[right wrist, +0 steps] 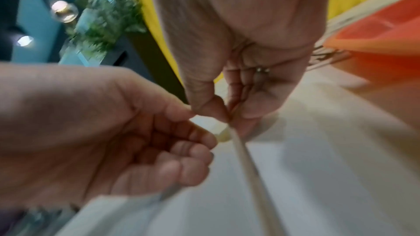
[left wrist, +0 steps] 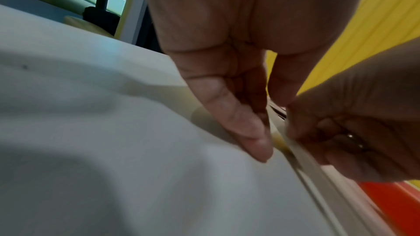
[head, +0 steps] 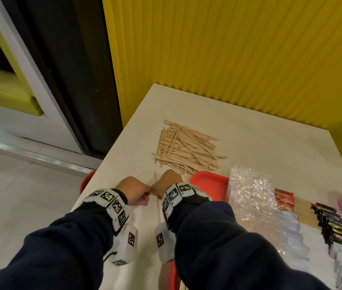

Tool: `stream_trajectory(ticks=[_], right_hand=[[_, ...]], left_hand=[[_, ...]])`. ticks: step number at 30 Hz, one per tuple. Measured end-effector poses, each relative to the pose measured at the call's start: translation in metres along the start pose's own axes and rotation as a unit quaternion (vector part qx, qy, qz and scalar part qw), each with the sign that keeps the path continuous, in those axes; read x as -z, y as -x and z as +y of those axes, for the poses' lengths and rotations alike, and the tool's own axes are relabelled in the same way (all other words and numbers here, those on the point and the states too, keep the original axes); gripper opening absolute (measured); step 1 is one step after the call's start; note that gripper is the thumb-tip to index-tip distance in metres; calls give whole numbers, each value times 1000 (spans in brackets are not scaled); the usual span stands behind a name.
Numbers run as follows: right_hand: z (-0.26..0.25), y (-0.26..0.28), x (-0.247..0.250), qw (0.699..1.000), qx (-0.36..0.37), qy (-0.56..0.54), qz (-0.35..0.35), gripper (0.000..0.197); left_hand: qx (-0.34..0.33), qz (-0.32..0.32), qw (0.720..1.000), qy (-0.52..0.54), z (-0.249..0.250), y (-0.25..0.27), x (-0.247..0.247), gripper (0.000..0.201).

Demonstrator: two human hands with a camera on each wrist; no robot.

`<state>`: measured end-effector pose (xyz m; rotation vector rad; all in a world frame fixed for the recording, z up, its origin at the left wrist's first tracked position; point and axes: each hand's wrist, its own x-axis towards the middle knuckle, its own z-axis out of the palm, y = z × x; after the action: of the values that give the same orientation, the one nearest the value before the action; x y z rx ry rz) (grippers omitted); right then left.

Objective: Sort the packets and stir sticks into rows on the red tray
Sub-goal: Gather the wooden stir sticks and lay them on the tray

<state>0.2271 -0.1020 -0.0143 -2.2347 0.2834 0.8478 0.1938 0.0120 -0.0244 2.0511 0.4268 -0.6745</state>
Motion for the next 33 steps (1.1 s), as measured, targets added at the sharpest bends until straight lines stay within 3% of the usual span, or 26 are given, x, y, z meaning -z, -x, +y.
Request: stream_trajectory(ticks=[4,8,10,12,16,21,26,33], right_hand=[[-3,-3,11,995,69,-39,-60,24],[-12,-2,17,992,101,-11,-75,19],[-20,-3,27,985,145,89,-4,16],[-28,-10,47,973,168,120,107,29],[-36,-39,87,954,73,215,197,68],[-34,-75,110,955,0,251,160,107],[-36,-95,108,966,10,230,119,116],[-36,-109,96,943,10,317,98,128]], left_hand=[[40,-74,972,219,-2,6,-3,12],[48,-85,955,281,-9,5,-4,13],[62,-83,952,290,-6,6,-4,13],[74,-75,947,304,-3,5,-2,15],[89,-52,946,308,-1,4,-4,10],[101,-28,948,301,-2,0,-7,8],[100,-19,951,291,1,2,-8,11],[104,-26,954,280,1,2,-7,13]])
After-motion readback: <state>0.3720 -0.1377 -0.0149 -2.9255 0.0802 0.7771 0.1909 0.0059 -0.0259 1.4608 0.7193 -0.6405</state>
